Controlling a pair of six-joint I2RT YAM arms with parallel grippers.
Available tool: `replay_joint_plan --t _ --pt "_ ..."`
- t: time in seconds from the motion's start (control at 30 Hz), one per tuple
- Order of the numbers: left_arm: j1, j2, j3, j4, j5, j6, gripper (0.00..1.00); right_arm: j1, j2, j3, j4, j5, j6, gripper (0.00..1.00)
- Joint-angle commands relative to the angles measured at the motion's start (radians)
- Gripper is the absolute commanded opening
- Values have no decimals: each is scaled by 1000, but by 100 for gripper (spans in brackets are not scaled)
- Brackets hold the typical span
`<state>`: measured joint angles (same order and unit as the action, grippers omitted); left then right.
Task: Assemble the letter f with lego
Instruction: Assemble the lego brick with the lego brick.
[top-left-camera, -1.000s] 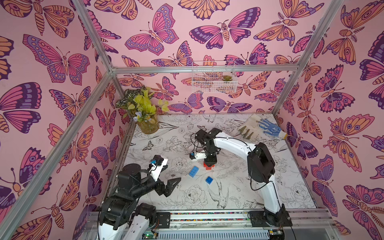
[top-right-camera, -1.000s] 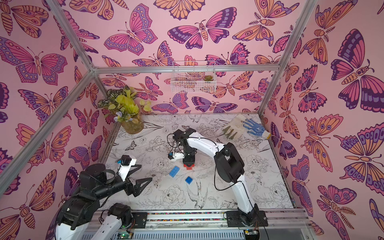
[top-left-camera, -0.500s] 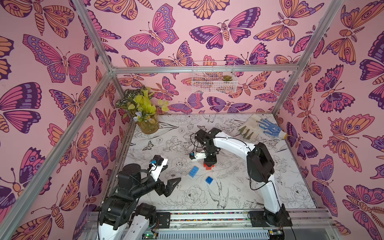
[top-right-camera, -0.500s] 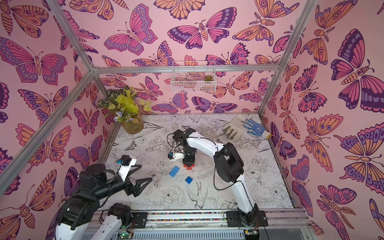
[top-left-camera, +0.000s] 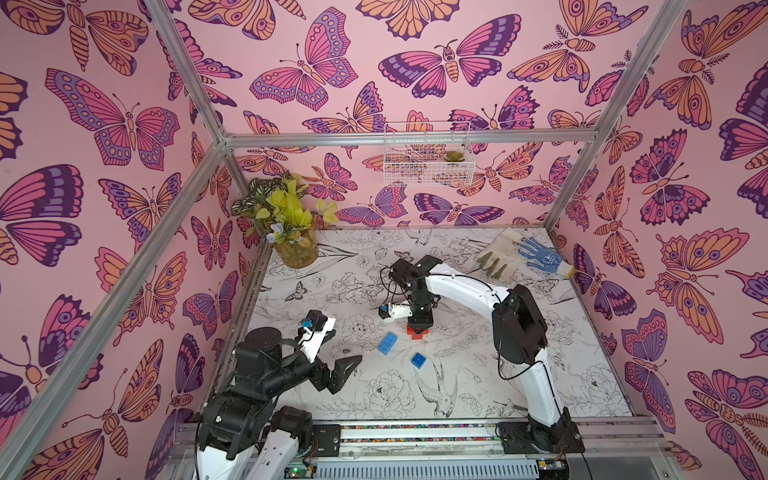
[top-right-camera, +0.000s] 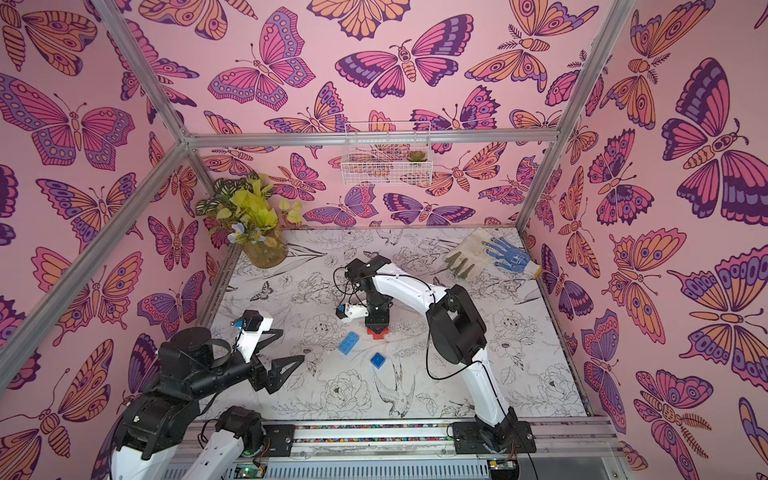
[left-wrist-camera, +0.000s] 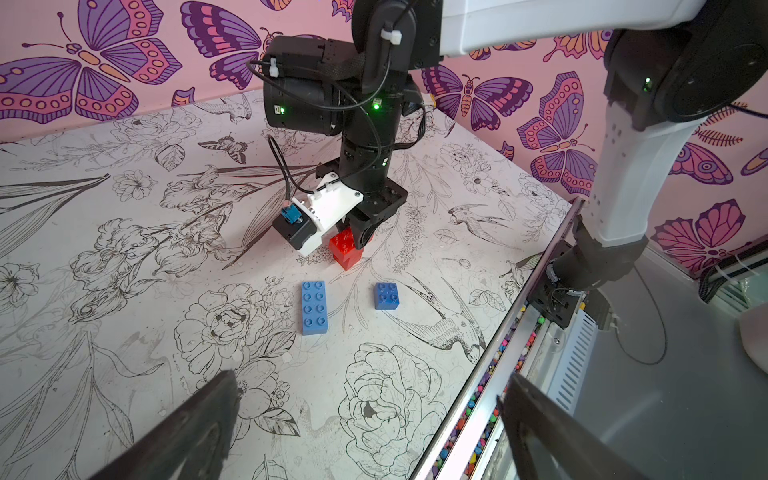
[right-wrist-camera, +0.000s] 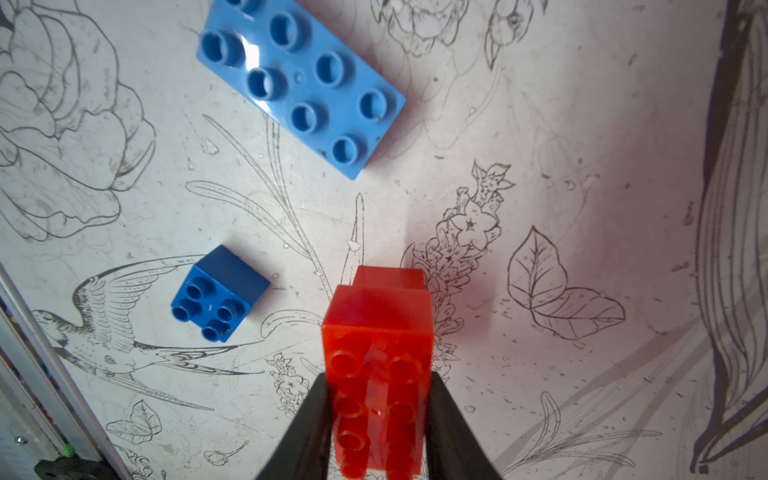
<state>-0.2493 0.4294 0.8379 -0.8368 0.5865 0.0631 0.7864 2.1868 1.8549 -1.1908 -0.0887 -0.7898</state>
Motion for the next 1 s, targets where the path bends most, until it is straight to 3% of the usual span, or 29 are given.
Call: replay_joint_plan --t 0.0,0.6,0.97 --pt "-5 0 -14 16 16 4 100 4 111 -43 0 19 6 20" --pt "-6 0 -14 17 18 4 100 -4 113 -69 7 1 21 21" --pt "-7 -2 -14 18 15 4 100 -4 37 -68 11 -23 21 24"
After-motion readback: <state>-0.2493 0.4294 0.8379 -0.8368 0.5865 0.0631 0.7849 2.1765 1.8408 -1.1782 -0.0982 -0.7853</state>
